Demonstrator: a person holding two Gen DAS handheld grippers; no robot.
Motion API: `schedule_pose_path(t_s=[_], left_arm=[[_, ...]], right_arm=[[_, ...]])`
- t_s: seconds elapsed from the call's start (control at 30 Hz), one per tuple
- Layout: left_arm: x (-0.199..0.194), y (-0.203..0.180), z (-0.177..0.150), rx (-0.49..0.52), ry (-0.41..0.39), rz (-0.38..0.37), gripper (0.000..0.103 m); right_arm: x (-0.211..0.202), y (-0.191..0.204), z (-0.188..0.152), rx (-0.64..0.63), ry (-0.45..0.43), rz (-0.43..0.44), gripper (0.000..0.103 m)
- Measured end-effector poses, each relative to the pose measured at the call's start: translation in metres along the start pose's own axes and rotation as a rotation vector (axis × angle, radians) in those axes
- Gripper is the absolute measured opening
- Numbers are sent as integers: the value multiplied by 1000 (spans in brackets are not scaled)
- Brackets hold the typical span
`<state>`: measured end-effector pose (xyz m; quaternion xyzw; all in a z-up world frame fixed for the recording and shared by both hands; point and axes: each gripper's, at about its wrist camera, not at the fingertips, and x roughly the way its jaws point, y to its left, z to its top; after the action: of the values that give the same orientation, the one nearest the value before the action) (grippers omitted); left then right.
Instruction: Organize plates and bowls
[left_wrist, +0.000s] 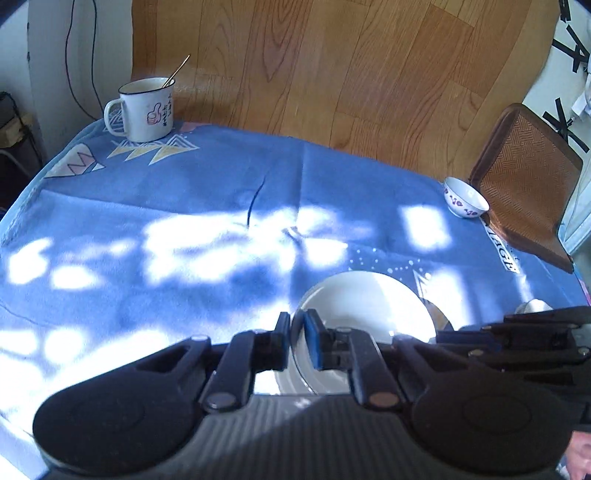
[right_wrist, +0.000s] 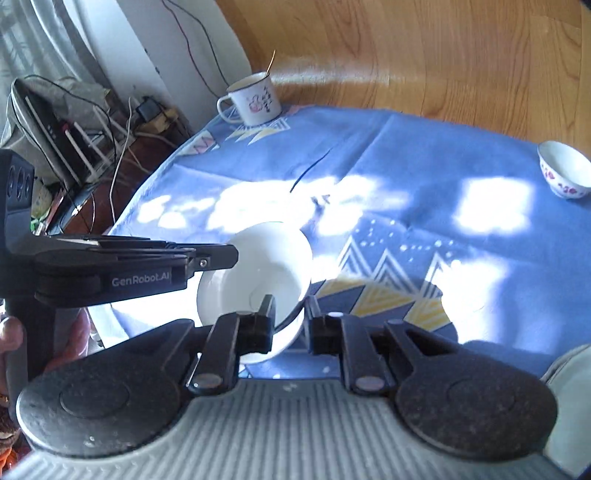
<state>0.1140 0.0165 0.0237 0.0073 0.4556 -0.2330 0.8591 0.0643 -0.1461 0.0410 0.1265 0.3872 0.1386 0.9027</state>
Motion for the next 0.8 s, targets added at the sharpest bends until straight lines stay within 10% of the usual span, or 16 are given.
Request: schedule_pose_path(t_s=[0.8], left_arm=[[-5, -7, 1, 39, -40, -16, 11]], right_arm=[[-14, 0, -15, -2, -57, -62, 24]])
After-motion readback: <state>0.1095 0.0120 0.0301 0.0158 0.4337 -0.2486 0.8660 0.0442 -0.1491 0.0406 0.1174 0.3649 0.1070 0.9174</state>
